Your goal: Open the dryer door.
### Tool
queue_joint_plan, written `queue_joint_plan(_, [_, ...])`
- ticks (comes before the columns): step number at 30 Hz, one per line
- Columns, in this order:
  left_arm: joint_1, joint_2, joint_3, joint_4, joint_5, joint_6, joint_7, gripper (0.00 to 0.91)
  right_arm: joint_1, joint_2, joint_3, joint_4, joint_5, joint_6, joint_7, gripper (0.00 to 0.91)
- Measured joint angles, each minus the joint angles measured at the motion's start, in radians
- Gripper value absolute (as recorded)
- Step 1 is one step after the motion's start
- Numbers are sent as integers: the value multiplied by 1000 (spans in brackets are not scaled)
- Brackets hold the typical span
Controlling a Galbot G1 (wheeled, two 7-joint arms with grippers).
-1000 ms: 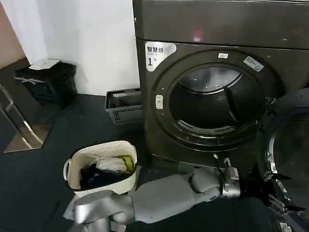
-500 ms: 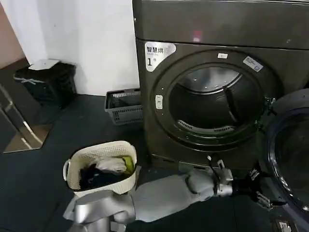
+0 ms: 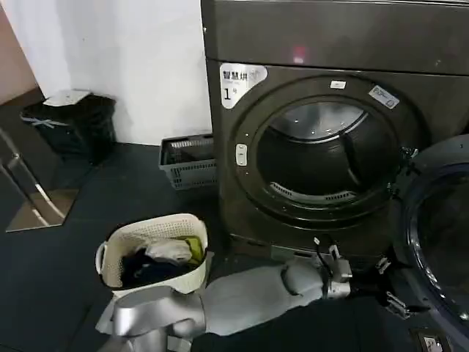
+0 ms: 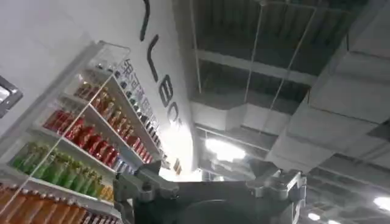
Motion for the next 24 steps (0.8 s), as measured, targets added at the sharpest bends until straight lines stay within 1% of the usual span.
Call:
queue_joint_plan(9, [-10, 0, -33, 4, -42, -46, -15, 907, -6, -3, 9, -3, 4, 1, -5, 907])
queue_joint_plan(15, [-5, 0, -38, 4, -52, -147, -62, 907, -6, -6, 7, 0, 5, 1, -8, 907])
queue_joint_plan(17, [-1, 0, -38, -4, -59, -196, -87, 907, -5, -7, 5, 0, 5, 1, -9, 907])
queue_joint_plan(21, [4, 0, -36, -19, -55, -291, -94, 907, -2, -9, 0, 3, 5, 0, -11, 907])
queue_joint_plan(24, [4, 0, -36, -37, -63, -338, -94, 907, -2, -10, -3, 4, 3, 1, -18, 907])
